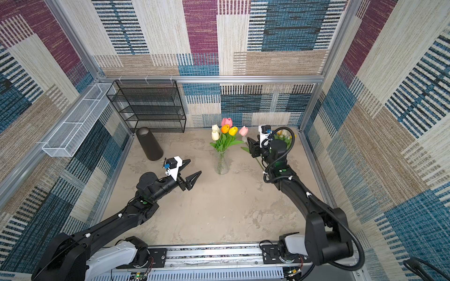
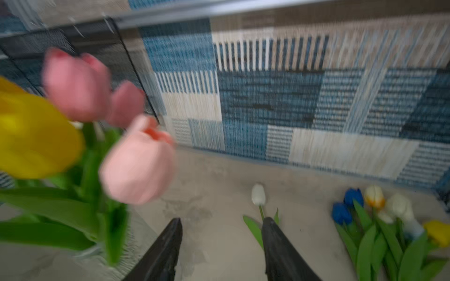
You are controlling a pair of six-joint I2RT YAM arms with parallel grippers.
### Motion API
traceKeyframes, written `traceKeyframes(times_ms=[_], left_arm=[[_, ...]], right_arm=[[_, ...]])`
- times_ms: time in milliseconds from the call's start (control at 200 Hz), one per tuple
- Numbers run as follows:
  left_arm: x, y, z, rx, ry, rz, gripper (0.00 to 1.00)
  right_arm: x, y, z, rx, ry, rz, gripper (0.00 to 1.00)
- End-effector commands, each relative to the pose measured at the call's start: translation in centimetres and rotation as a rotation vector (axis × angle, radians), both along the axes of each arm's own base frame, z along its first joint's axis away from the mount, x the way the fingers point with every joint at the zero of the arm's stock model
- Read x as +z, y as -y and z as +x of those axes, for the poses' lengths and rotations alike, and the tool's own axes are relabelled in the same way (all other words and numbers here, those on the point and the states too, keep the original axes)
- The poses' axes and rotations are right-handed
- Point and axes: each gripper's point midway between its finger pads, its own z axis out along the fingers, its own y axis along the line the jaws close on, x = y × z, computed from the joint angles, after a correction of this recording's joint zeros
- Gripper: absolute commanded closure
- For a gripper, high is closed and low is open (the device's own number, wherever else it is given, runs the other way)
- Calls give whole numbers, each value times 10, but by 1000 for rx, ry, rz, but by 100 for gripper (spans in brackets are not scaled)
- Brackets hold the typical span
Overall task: Arrange the flowers into the vase
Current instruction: 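Move the right gripper over the white tulip while the left reaches the vase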
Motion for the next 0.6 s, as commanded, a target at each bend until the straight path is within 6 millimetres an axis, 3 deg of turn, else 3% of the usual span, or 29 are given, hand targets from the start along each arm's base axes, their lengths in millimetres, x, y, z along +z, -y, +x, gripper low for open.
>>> traceKeyframes(times_ms=[0, 60, 115, 265, 406, 501, 591], left_arm=[[-6, 4, -4, -37, -7, 10, 14], [-9, 5, -3, -39, -13, 15, 14], [-9, 6, -2, -39, -20, 22, 14], [-12, 8, 3, -38, -31, 38, 13], [-23, 17, 10, -69, -45, 29, 8], [-28, 29, 19, -81, -56, 22, 1], [-34, 36, 34, -69, -35, 3, 1]], right_arm=[[-104, 27, -11, -62, -475, -30, 52], [-138, 37, -8, -87, -609, -97, 53], [-158, 40, -5, -88, -676, -135, 52], [-180, 30, 13, -41, -715, -109, 52], [-158, 9, 25, 36, -568, 2, 45], [-146, 12, 30, 3, -493, 25, 41], [-130, 9, 30, 4, -409, 71, 38]])
